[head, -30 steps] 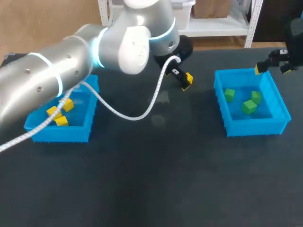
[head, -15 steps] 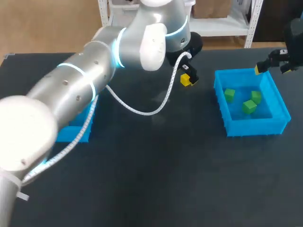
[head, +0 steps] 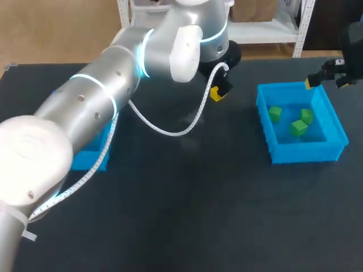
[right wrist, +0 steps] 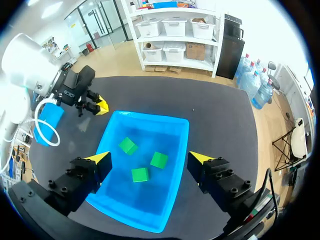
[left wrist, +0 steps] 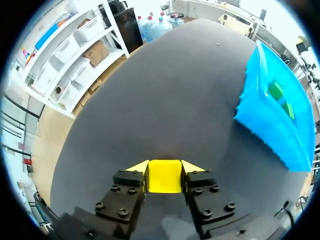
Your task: Put the green cubes in the right bin and the yellow cubes in the left bin.
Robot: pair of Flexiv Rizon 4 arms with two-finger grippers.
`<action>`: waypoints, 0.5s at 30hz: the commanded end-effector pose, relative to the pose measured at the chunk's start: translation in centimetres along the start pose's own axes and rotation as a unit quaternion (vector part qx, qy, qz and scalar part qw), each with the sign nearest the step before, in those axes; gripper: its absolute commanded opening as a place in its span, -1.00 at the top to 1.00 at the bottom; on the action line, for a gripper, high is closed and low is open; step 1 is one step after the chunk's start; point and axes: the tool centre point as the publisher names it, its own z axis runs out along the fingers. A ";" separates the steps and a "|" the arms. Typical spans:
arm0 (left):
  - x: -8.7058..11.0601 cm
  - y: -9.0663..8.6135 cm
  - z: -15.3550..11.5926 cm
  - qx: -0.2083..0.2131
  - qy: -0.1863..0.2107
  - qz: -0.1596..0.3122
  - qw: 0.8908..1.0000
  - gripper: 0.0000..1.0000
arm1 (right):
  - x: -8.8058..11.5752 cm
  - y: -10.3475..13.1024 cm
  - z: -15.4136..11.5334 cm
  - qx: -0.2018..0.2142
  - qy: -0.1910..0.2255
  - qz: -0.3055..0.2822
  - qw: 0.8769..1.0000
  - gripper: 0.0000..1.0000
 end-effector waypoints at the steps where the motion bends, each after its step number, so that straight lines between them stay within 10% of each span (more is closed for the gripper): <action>1: 0.4 0.8 -1.9 0.003 0.021 -0.005 1.000 1.00 | 0.1 0.1 -0.1 0.002 -0.002 0.000 1.000 -1.00; 15: 9.0 5.2 -13.6 -0.011 -0.057 -0.077 0.995 1.00 | 0.1 0.1 -0.1 0.002 -0.002 0.000 1.000 -1.00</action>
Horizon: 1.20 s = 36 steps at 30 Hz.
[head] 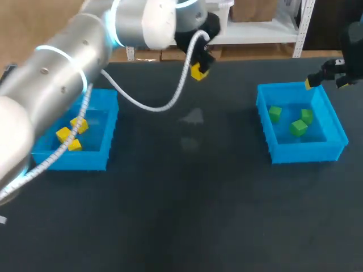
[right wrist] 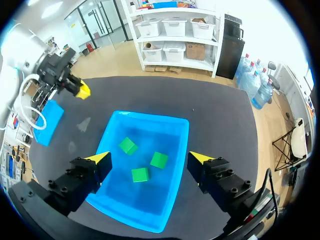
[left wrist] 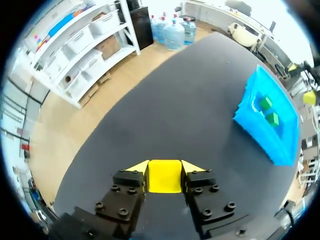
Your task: Put the green cubes in the right bin and the yellow cubes in the left bin.
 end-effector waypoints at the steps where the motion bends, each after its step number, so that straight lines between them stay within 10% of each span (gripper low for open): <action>1: 8.2 1.7 -6.2 -0.013 -0.069 -0.027 0.997 1.00 | 0.1 0.1 -0.1 0.002 -0.002 0.000 1.000 -1.00; 16: 24.9 10.3 -12.5 -0.086 -0.060 -0.194 0.975 1.00 | 0.1 0.1 -0.1 0.002 -0.002 0.000 1.000 -1.00; 36: 34.6 7.9 -10.1 -0.051 -0.037 -0.294 0.954 1.00 | 0.1 0.1 -0.1 0.002 -0.002 0.000 1.000 -1.00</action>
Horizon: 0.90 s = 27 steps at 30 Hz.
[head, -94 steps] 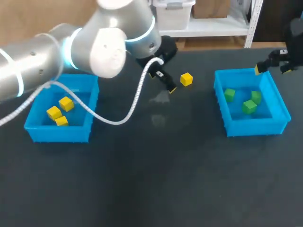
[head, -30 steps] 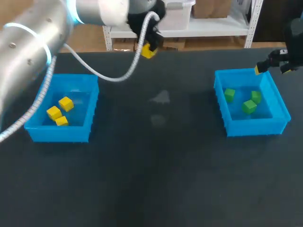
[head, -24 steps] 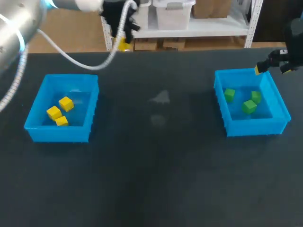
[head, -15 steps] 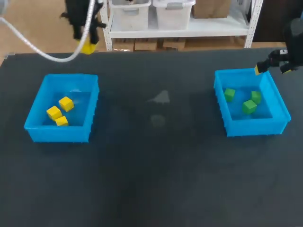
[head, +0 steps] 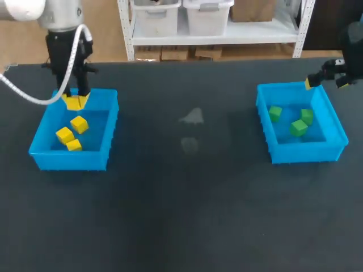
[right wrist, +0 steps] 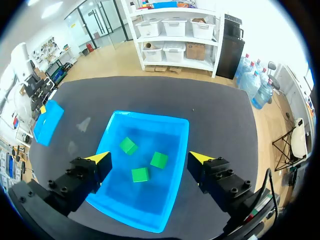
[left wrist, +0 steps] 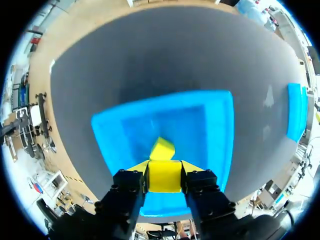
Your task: Put the green cubes in the right bin and the yellow cubes in the left bin.
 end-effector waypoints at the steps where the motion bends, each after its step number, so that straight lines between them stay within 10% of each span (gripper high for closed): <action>1: 5.5 -0.1 1.2 0.011 -0.304 -0.002 0.953 1.00 | 0.1 0.1 -0.1 0.002 -0.002 0.000 1.000 -1.00; 20: 5.8 -1.2 3.8 0.001 -0.327 -0.038 0.944 1.00 | 0.1 0.1 -0.1 0.002 -0.002 0.000 1.000 -1.00; 21: 5.8 -1.2 3.8 0.001 -0.327 -0.039 0.944 0.44 | 0.1 0.1 -0.1 0.002 -0.002 0.000 1.000 -1.00; 22: 5.8 -1.2 3.8 0.008 -0.328 -0.037 0.944 -0.59 | 0.1 0.1 -0.1 0.002 -0.002 0.000 1.000 -1.00; 23: 5.9 -1.2 3.7 0.018 -0.329 -0.040 0.943 -1.00 | 0.1 0.1 -0.1 0.002 -0.002 0.000 1.000 -1.00; 27: 6.0 -1.3 3.5 0.037 -0.336 -0.047 0.940 -1.00 | 0.1 0.1 -0.1 0.002 -0.002 0.000 1.000 -1.00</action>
